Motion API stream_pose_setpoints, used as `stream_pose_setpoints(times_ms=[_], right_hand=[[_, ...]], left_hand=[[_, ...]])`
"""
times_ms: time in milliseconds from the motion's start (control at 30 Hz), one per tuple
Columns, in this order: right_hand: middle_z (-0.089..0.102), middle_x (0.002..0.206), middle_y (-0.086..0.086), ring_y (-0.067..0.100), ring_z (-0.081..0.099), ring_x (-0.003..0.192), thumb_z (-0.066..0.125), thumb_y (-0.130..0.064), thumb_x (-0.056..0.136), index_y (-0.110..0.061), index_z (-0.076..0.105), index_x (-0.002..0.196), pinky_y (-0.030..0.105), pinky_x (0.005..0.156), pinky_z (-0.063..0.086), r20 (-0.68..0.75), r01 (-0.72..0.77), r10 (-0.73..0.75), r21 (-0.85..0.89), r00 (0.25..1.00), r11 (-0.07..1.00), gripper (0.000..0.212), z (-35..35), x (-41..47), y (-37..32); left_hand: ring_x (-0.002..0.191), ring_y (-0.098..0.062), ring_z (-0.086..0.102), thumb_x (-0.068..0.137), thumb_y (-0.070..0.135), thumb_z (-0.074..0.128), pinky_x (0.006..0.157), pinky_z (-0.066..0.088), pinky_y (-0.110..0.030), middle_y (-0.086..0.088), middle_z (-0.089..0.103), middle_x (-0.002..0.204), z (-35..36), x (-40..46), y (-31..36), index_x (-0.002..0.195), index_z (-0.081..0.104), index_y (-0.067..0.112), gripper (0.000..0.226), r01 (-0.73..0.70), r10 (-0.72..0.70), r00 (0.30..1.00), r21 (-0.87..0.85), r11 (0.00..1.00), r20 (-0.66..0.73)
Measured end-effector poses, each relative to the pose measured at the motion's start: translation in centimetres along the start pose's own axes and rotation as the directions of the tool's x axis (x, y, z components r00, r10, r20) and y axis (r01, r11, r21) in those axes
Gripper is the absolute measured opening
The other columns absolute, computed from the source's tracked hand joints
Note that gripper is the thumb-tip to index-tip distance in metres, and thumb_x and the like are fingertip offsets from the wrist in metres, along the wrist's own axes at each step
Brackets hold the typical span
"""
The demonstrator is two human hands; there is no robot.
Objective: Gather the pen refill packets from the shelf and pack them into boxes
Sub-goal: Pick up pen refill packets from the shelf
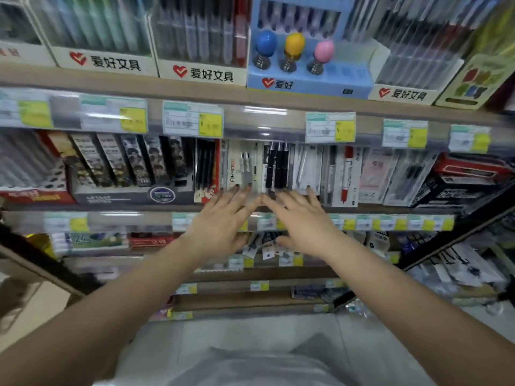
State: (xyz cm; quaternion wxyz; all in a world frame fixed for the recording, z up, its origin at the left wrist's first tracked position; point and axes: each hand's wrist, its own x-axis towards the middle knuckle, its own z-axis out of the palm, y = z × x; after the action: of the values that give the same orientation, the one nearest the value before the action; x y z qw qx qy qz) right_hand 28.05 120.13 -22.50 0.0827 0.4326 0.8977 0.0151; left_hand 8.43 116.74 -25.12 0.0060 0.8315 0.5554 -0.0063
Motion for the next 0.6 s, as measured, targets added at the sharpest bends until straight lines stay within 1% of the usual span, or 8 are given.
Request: stream_pose_setpoints(times_ms=[267, 300, 367, 433, 467, 500, 533, 600], right_hand=[[0.010, 0.158, 0.003, 0.024, 0.009, 0.145, 0.064, -0.048, 0.081, -0.028, -0.002, 0.150, 0.055, 0.114, -0.001, -0.039, 0.124, -0.125, -0.040, 0.991, 0.991, 0.098, 2.5, -0.5, 2.4], [0.009, 0.159, 0.003, 0.024, 0.008, 0.145, 0.064, -0.047, 0.082, -0.028, -0.003, 0.150, 0.054, 0.114, -0.002, -0.054, 0.135, -0.137, -0.040, 0.989, 0.990, 0.097, 2.8, -0.6, 2.7], [0.005, 0.159, 0.004, 0.024, 0.006, 0.145, 0.062, -0.044, 0.084, -0.026, -0.002, 0.151, 0.050, 0.115, -0.003, -0.073, 0.167, -0.171, -0.055, 0.983, 0.984, 0.094, 3.5, -0.8, 3.1], [0.003, 0.159, 0.007, 0.025, 0.005, 0.146, 0.062, -0.039, 0.087, -0.023, 0.003, 0.151, 0.040, 0.115, -0.006, -0.092, 0.223, -0.227, -0.055, 0.969, 0.973, 0.089, 4.1, -1.1, 3.5], [0.005, 0.159, 0.009, 0.026, 0.008, 0.146, 0.062, -0.037, 0.087, -0.020, 0.008, 0.151, 0.036, 0.113, -0.006, -0.123, 0.255, -0.260, -0.057, 0.958, 0.965, 0.086, 4.7, -1.2, 3.7], [0.012, 0.158, 0.011, 0.028, 0.015, 0.144, 0.065, -0.036, 0.085, -0.018, 0.016, 0.151, 0.035, 0.112, -0.002, -0.167, 0.282, -0.291, -0.075, 0.942, 0.956, 0.084, 5.4, -1.2, 4.0], [0.022, 0.155, 0.014, 0.030, 0.026, 0.141, 0.070, -0.036, 0.081, -0.014, 0.026, 0.148, 0.035, 0.112, 0.006, -0.208, 0.298, -0.316, -0.116, 0.925, 0.948, 0.082, 6.1, -1.3, 4.1], [0.043, 0.144, 0.016, 0.032, 0.046, 0.128, 0.080, -0.035, 0.069, -0.010, 0.046, 0.137, 0.039, 0.107, 0.028, -0.308, 0.305, -0.345, -0.173, 0.887, 0.937, 0.080, 8.1, -1.1, 4.4]], left_hand=[[0.147, -0.029, -0.003, 0.094, 0.040, 0.042, 0.117, 0.000, -0.045, -0.009, -0.009, 0.159, 1.2, 0.5, 3.0, 0.150, -0.011, 0.024, 0.080, 0.080, -0.080, 0.997, 0.081, 0.994, -0.001], [0.147, -0.030, 0.001, 0.093, 0.040, 0.044, 0.117, 0.003, -0.046, -0.010, -0.005, 0.160, 1.5, 0.4, 3.2, 0.151, -0.008, 0.023, 0.079, 0.090, -0.087, 0.996, 0.078, 0.993, -0.036], [0.144, -0.036, 0.018, 0.087, 0.038, 0.055, 0.115, 0.014, -0.049, -0.016, 0.014, 0.157, 2.2, -0.1, 4.1, 0.152, 0.009, 0.018, 0.082, 0.093, -0.079, 0.990, 0.118, 0.989, -0.116], [0.134, -0.038, 0.038, 0.074, 0.038, 0.069, 0.110, 0.028, -0.051, -0.019, 0.036, 0.149, 3.3, -0.4, 5.0, 0.148, 0.027, 0.012, 0.089, 0.109, -0.074, 0.979, 0.183, 0.977, -0.187], [0.131, -0.038, 0.043, 0.069, 0.039, 0.073, 0.108, 0.030, -0.052, -0.018, 0.041, 0.146, 4.1, -0.5, 5.5, 0.146, 0.030, 0.012, 0.093, 0.130, -0.083, 0.970, 0.201, 0.971, -0.228], [0.130, -0.038, 0.044, 0.066, 0.040, 0.075, 0.107, 0.031, -0.052, -0.018, 0.042, 0.145, 4.9, -0.5, 5.8, 0.145, 0.029, 0.012, 0.095, 0.146, -0.087, 0.962, 0.218, 0.965, -0.260], [0.130, -0.037, 0.044, 0.064, 0.042, 0.076, 0.107, 0.031, -0.052, -0.018, 0.041, 0.146, 5.7, -0.5, 6.1, 0.144, 0.028, 0.012, 0.097, 0.152, -0.078, 0.953, 0.240, 0.959, -0.292], [0.132, -0.038, 0.042, 0.063, 0.044, 0.077, 0.108, 0.030, -0.053, -0.019, 0.038, 0.147, 7.6, -0.4, 6.5, 0.144, 0.029, 0.012, 0.099, 0.154, -0.052, 0.938, 0.276, 0.949, -0.343]])
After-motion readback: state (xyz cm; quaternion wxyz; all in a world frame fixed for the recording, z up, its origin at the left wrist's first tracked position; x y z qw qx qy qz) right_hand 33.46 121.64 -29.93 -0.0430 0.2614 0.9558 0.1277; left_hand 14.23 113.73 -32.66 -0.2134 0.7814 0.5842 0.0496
